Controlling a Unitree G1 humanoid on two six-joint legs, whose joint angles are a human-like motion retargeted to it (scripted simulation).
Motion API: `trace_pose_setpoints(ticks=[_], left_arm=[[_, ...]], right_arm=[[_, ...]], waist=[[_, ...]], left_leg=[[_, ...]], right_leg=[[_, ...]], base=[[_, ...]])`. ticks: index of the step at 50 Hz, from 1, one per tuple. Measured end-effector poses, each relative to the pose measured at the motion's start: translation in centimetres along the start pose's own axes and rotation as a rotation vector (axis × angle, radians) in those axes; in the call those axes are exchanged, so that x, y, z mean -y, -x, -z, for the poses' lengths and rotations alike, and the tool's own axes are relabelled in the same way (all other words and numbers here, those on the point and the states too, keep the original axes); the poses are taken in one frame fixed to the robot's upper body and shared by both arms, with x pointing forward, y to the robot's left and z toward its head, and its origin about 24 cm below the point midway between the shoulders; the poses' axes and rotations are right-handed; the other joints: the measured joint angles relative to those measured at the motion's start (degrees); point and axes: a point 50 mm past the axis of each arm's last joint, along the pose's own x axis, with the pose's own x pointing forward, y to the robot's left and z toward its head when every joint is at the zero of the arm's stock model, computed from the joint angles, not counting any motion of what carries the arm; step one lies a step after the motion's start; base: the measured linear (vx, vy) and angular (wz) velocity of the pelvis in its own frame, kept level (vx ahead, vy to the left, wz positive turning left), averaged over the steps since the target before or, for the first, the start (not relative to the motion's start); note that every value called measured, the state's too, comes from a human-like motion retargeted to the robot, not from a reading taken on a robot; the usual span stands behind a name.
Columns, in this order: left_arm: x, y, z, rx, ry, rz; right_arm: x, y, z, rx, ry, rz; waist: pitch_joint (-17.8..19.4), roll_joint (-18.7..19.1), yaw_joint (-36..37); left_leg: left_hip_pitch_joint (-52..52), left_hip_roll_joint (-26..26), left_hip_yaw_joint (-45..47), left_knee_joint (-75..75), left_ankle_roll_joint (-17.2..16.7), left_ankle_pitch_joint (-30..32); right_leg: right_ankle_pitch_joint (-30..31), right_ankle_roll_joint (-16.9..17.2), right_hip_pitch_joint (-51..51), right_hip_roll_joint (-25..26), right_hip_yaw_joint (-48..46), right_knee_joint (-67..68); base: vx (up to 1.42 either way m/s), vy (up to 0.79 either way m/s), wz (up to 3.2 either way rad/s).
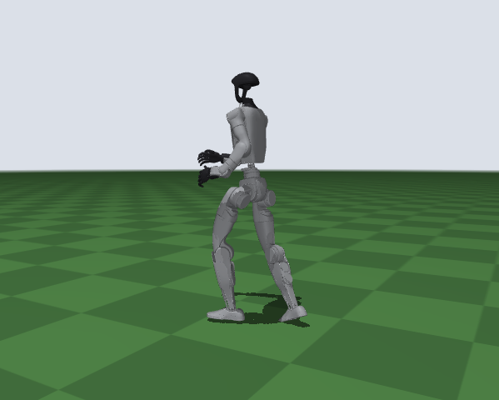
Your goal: Walk run
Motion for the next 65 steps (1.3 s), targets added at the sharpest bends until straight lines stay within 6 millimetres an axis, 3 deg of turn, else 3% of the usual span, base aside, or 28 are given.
trace_pose_setpoints(ticks=[3,5,6,7,10,13,17,20,23,25,27,30,32,35,38,41,42,43,45,47,48,50,52,55,57,60,63,65], left_arm=[[0.3,-1.2,-0.1,0.021,0.019,-0.003],[0.1,-2.7,-0.9,0.068,0.002,0.016],[0.0,-3.7,-1.4,0.096,-0.008,0.038],[0.1,-4.6,-1.8,0.121,-0.011,0.065],[-0.6,-7.4,-3.2,0.196,-0.013,0.097],[-2.5,-10.1,-6.5,0.341,-0.059,0.075],[-3.5,-11.6,-10.9,0.512,-0.148,0.091],[-3.9,-11.2,-12.6,0.567,-0.132,0.070],[-4.1,-9.9,-12.0,0.544,-0.080,0.025],[-4.0,-8.9,-10.9,0.495,-0.056,0.011],[-3.3,-7.1,-8.0,0.376,-0.060,0.017],[-0.3,-4.1,-3.7,0.176,-0.088,0.125],[0.7,-2.0,-1.1,0.047,-0.041,0.098],[1.5,1.5,1.4,-0.099,0.055,0.025],[1.4,3.4,2.2,-0.160,0.050,0.005],[0.9,2.6,1.8,-0.132,0.016,0.012],[0.5,1.9,1.5,-0.111,0.003,0.008],[0.1,1.2,1.2,-0.087,-0.013,0.007],[-1.5,-0.3,0.3,-0.046,-0.072,0.023],[-2.3,-1.3,0.1,-0.041,-0.097,0.075],[-3.3,-2.1,-0.3,-0.022,-0.120,0.079],[-4.6,-4.2,-1.6,0.039,-0.156,0.082],[-5.0,-6.3,-3.6,0.135,-0.190,0.076],[-5.6,-8.8,-6.7,0.278,-0.241,0.063],[-5.9,-10.0,-8.5,0.348,-0.261,0.061],[-6.7,-10.8,-10.4,0.412,-0.295,0.053],[-7.1,-10.5,-10.7,0.420,-0.302,0.039],[-6.6,-10.0,-9.9,0.390,-0.285,0.054]], right_arm=[[-0.4,0.4,0.4,-0.048,0.066,-0.006],[-1.2,0.6,0.1,-0.045,0.055,-0.029],[-1.8,0.9,0.3,-0.060,0.031,-0.046],[-2.6,1.4,0.8,-0.090,0.001,-0.068],[-7.6,3.3,1.3,-0.170,-0.179,-0.214],[-10.5,4.8,1.2,-0.184,-0.349,-0.419],[-9.0,7.3,3.2,-0.275,-0.293,-0.387],[-7.1,7.9,3.8,-0.294,-0.214,-0.182],[-5.3,6.2,2.5,-0.189,-0.148,0.026],[-3.8,4.5,1.3,-0.100,-0.062,0.132],[-3.3,3.3,0.6,-0.050,0.023,0.166],[-1.3,2.4,1.7,-0.105,0.086,0.180],[-1.8,1.0,0.9,-0.088,0.014,0.066],[-2.3,0.2,0.4,-0.090,-0.034,-0.079],[-0.2,-0.1,0.8,-0.122,0.042,-0.066],[2.1,-1.0,0.5,-0.139,0.155,0.028],[2.5,-1.5,0.1,-0.129,0.181,0.046],[2.7,-2.1,-0.4,-0.116,0.202,0.049],[3.2,-3.5,-1.4,-0.097,0.225,0.029],[2.2,-3.7,-0.5,-0.156,0.225,-0.050],[1.4,-4.2,-0.6,-0.159,0.217,-0.087],[-0.9,-5.6,-1.6,-0.140,0.186,-0.193],[-2.2,-5.6,-1.3,-0.179,0.178,-0.277],[-2.5,-5.4,-0.9,-0.220,0.211,-0.326],[-2.2,-5.5,-0.9,-0.225,0.270,-0.307],[-2.5,-6.1,-1.6,-0.198,0.355,-0.279],[-3.5,-6.6,-2.4,-0.167,0.373,-0.319],[-3.9,-6.5,-2.2,-0.178,0.364,-0.352]], waist=[[1.91,0.65,1.29],[3.26,1.23,2.43],[2.89,1.15,1.80],[2.44,1.27,1.75],[1.39,3.99,-0.76],[0.70,3.96,-6.44],[-0.38,3.39,-11.30],[-0.02,1.84,-14.83],[1.92,-1.15,-14.71],[2.96,-2.89,-15.59],[0.98,-4.11,-13.64],[-0.06,-4.75,-7.80],[0.88,-3.71,-6.16],[1.02,-3.26,-4.14],[1.14,-2.34,1.52],[2.38,-1.42,4.14],[2.67,-1.25,4.41],[2.77,-1.25,5.00],[0.71,-0.32,3.24],[-1.08,2.04,4.84],[-1.04,3.69,3.54],[0.10,4.63,0.41],[0.34,1.71,-2.23],[0.93,-0.01,-5.86],[1.40,-1.05,-8.52],[2.23,-3.76,-12.17],[2.58,-5.56,-13.48],[1.59,-6.39,-13.38]], left_leg=[[0.26,-0.26,-5.14,-11.22,-1.46,3.77],[0.80,-0.62,-5.91,-9.16,4.72,10.97],[0.65,-1.03,-5.81,-3.35,6.74,4.19],[0.88,-0.74,-5.77,1.70,7.47,-1.26],[5.65,2.62,-6.22,7.15,3.14,-8.70],[10.89,0.49,-4.94,4.20,2.30,-10.77],[20.60,-4.27,-6.11,-6.11,0.04,-2.81],[28.35,-7.51,-6.66,-11.93,-3.52,10.39],[34.14,-8.71,-1.10,-8.71,-4.57,23.22],[33.53,-8.16,0.35,1.62,-4.98,29.75],[31.17,-7.40,4.88,12.61,-3.73,30.98],[19.43,-6.22,-0.03,30.82,-3.20,17.71],[12.76,-5.20,-2.71,31.85,-2.93,10.80],[6.55,-2.43,0.23,21.49,0.52,4.69],[3.36,-2.67,1.98,2.57,0.86,2.75],[2.56,-4.71,-2.89,-11.82,-1.57,3.90],[2.39,-4.94,-3.30,-13.69,-0.26,6.26],[1.82,-5.04,-2.40,-13.36,4.99,11.61],[-0.53,-2.30,-3.85,-4.39,8.14,2.69],[-2.40,1.46,-9.95,5.20,3.57,-2.13],[0.19,4.98,-6.70,7.88,2.99,-5.81],[6.16,4.43,-4.73,7.06,2.75,-8.93],[11.17,-2.13,-3.62,1.59,3.83,-6.92],[17.34,-5.63,-5.63,-4.43,2.33,-1.98],[20.91,-7.52,-7.36,-7.21,1.57,1.50],[27.38,-11.00,-9.29,-11.10,0.98,5.82],[32.94,-12.34,-9.40,-9.78,0.76,9.80],[34.40,-11.39,-6.13,-4.14,0.71,14.92]], right_leg=[[11.32,1.69,5.79,1.68,-0.32,1.43],[18.97,4.48,5.91,1.65,1.69,9.43],[20.28,5.11,3.46,1.24,1.11,16.46],[19.79,5.37,0.93,1.07,1.31,23.61],[9.77,6.45,-9.70,3.70,5.16,41.17],[0.19,3.03,-21.43,-1.27,1.59,45.45],[-7.20,-4.88,-29.68,-8.05,-10.91,30.34],[-8.78,-4.57,-32.45,-5.07,-4.53,9.95],[-6.66,-6.90,-29.79,-4.70,1.42,2.00],[-2.10,-13.40,-27.08,-6.27,1.18,3.67],[-9.22,-13.73,-26.85,-5.47,5.90,12.17],[-15.00,-9.38,-23.01,-7.76,7.63,16.54],[-15.00,-8.51,-17.79,-5.47,7.34,12.92],[-11.44,-7.00,-9.86,-2.96,5.65,5.07],[-3.98,-2.52,-3.28,-0.73,4.59,-0.39],[3.93,2.14,2.11,1.56,6.31,-1.25],[6.52,4.07,3.33,1.85,6.82,0.13],[9.16,6.93,4.04,1.32,6.90,2.73],[15.55,9.42,0.74,4.90,3.30,11.12],[18.82,9.42,-2.82,7.27,5.28,24.11],[16.52,9.42,-5.77,9.37,7.13,30.04],[9.81,9.42,-12.66,6.88,7.66,40.26],[3.97,7.89,-18.97,-0.60,6.82,43.18],[-3.01,0.58,-26.38,-9.90,-2.22,36.52],[-5.47,-4.04,-29.58,-12.86,-6.86,26.21],[-3.81,-5.26,-32.40,-10.72,-0.53,8.27],[1.87,-5.23,-31.85,-10.58,3.30,2.81],[0.90,-13.61,-30.11,-9.56,1.84,5.71]], base=[[1.36,-0.07,-0.20],[1.47,-0.04,-0.37],[1.64,0.01,-0.05],[1.70,0.01,0.01],[1.46,-0.06,-0.27],[1.02,-0.04,0.02],[1.35,-0.08,0.68],[1.21,-0.18,0.75],[1.18,-0.19,-0.21],[1.30,-0.15,-0.13],[1.73,-0.21,-0.22],[1.70,-0.04,0.14],[1.20,-0.04,-0.37],[1.15,-0.07,-0.24],[1.08,-0.02,-0.72],[1.16,-0.06,-0.45],[1.35,-0.13,-0.62],[1.17,-0.26,-0.62],[1.32,-0.43,-0.41],[1.51,-0.15,-0.70],[1.04,0.02,-0.32],[0.63,0.17,0.19],[1.24,0.14,0.83],[0.96,-0.09,0.99],[0.95,-0.18,1.02],[0.87,-0.25,0.73],[1.15,-0.35,0.26],[1.22,-0.24,0.14]])
